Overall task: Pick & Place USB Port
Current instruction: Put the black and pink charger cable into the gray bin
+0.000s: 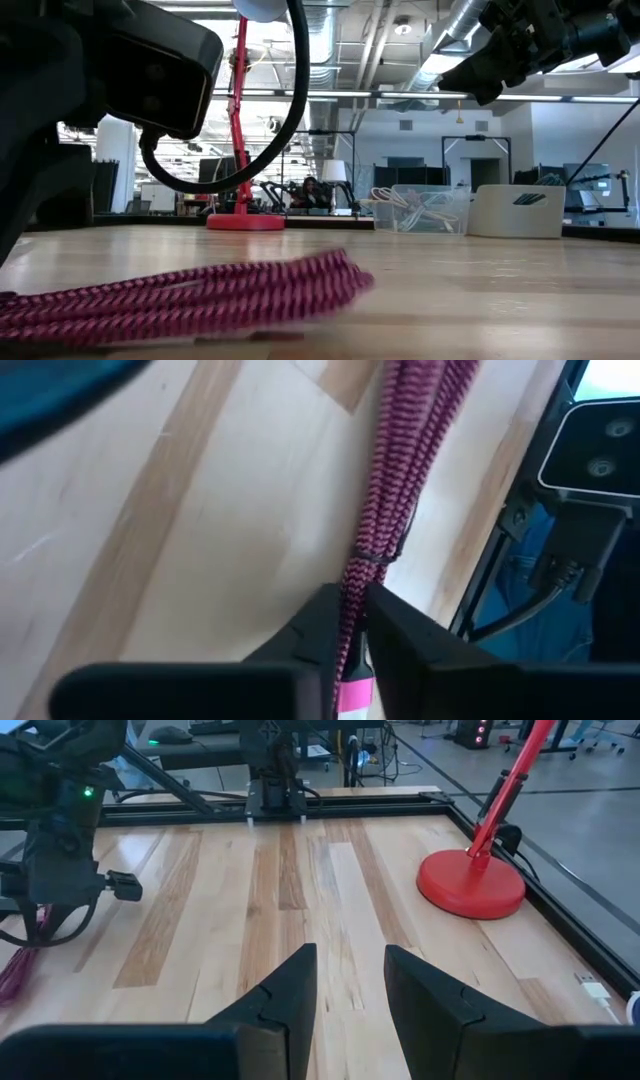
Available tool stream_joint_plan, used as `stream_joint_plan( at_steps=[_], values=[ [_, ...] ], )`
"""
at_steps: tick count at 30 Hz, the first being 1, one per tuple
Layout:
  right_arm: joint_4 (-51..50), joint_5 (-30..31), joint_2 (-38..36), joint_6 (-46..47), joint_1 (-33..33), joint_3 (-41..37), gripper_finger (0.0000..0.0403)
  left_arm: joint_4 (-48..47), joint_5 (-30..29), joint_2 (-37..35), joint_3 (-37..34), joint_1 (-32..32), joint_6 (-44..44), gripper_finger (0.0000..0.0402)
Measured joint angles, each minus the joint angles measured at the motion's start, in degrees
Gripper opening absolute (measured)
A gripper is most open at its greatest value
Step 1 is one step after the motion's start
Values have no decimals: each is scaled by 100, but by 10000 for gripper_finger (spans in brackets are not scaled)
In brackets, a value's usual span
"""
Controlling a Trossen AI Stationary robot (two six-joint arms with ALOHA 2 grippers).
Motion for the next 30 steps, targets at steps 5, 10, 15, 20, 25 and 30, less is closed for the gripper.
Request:
stream_joint_plan(
  at_steps=[5,10,15,20,25,30],
  values=[
    [0,0,0,0,0,0,112,191,-77,15,-11,4,210,12],
    [-1,-2,0,0,0,0,112,334,-230,-12,-22,85,442,8],
    [-3,-2,0,-2,0,0,112,42,-777,-454,-80,513,1440,5],
    [-29,-2,-15,-4,0,2,112,-585,-1138,-1214,-70,1222,2637,4],
    [-377,-1,-75,-7,0,0,112,-913,-1110,-1763,-73,2005,3770,4],
    [-642,-29,-271,-17,0,-2,112,-898,-1316,-2055,-61,2562,4744,4]
  ],
)
